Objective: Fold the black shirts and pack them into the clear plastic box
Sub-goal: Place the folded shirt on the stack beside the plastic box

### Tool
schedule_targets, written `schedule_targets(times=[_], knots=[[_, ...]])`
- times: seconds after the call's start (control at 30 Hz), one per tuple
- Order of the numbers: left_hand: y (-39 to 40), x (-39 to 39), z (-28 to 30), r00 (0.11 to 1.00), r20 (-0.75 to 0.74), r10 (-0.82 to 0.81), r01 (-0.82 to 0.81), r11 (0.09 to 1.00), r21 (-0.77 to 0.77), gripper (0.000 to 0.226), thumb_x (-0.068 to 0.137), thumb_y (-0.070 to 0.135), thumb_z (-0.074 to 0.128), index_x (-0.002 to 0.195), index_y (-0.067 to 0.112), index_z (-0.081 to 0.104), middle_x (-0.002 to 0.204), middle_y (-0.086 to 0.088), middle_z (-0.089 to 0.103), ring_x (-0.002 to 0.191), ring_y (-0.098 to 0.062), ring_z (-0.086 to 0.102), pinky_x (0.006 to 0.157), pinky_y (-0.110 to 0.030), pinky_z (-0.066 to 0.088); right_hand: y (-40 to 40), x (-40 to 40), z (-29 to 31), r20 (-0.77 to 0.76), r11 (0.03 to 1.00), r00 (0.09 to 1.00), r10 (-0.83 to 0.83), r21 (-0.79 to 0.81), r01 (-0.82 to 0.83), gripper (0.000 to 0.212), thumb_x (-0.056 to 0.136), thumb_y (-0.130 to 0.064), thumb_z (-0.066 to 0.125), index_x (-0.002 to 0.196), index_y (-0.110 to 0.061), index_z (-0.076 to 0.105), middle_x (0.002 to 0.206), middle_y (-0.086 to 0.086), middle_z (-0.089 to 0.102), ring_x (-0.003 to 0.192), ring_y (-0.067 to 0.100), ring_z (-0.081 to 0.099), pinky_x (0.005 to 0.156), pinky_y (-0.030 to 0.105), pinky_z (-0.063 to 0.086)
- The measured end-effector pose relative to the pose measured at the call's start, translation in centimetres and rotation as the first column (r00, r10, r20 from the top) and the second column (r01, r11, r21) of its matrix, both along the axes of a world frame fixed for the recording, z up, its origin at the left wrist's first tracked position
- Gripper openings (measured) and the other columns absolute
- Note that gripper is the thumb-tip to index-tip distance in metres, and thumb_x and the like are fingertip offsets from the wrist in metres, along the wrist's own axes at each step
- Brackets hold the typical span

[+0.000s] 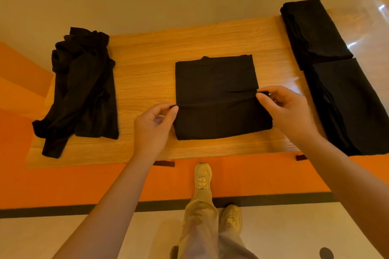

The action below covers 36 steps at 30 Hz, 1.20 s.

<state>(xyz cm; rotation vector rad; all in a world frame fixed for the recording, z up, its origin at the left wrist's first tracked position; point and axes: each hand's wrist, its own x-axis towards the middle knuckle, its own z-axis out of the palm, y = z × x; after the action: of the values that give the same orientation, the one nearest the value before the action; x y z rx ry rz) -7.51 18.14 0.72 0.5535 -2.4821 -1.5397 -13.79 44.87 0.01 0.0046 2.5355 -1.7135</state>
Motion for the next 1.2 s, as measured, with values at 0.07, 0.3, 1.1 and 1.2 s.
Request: schedule_targets(times=[0.07, 0.3, 1.1, 1.2], knots=[[-0.2, -1.6, -0.9, 1.000, 0.027, 0.007, -0.005, 0.997, -0.073, 0.014, 0.091, 0.025, 0.064, 0.104, 0.020, 0.068, 0.087, 0.015, 0.064, 0.079, 0.015, 0.058, 0.067, -0.002, 0.043, -0.6, -1.2, -0.4, 0.056, 0.994, 0.998, -0.040, 0.101, 0.034, 0.019, 0.092, -0.029, 0.061, 0.110, -0.023, 0.065, 0.089, -0.002, 0.065, 0.085, 0.011, 0.063, 0.076, 0.039, 0.057], [0.0, -3.3, -2.4, 0.999, 0.038, 0.015, -0.004, 0.965, -0.264, 0.020, 0.093, 0.030, 0.061, 0.108, 0.018, 0.069, 0.085, 0.012, 0.063, 0.075, -0.001, 0.058, 0.065, -0.009, 0.044, -1.3, -2.2, -1.6, 0.028, 0.931, 0.996, -0.089, 0.357, 0.074, 0.026, 0.093, -0.033, 0.059, 0.114, -0.018, 0.063, 0.078, -0.013, 0.056, 0.067, 0.003, 0.054, 0.051, 0.015, 0.039], [3.6, -1.6, -5.6, 0.854, 0.361, -0.374, 0.509, 0.461, -0.727, 0.067, 0.099, 0.058, 0.013, 0.154, 0.022, 0.010, 0.162, 0.001, 0.005, 0.149, -0.014, -0.003, 0.119, -0.041, 0.005, -3.9, 1.5, -4.8, -0.030, 0.484, 0.923, 0.384, 0.858, -0.174, 0.073, 0.097, -0.061, 0.014, 0.153, -0.014, 0.014, 0.160, 0.004, 0.010, 0.148, 0.016, 0.005, 0.121, 0.037, 0.008], [1.8, -1.5, -5.5, 0.851, 0.408, -0.331, 0.523, 0.459, -0.718, 0.074, 0.095, 0.066, 0.012, 0.155, 0.023, 0.002, 0.162, 0.003, -0.004, 0.148, -0.011, -0.011, 0.120, -0.040, 0.001, -2.8, 1.6, -4.5, 0.003, 0.477, 0.933, 0.359, 0.859, -0.186, 0.079, 0.095, -0.065, 0.011, 0.154, -0.012, 0.009, 0.161, 0.003, 0.005, 0.149, 0.014, -0.002, 0.121, 0.039, 0.008]])
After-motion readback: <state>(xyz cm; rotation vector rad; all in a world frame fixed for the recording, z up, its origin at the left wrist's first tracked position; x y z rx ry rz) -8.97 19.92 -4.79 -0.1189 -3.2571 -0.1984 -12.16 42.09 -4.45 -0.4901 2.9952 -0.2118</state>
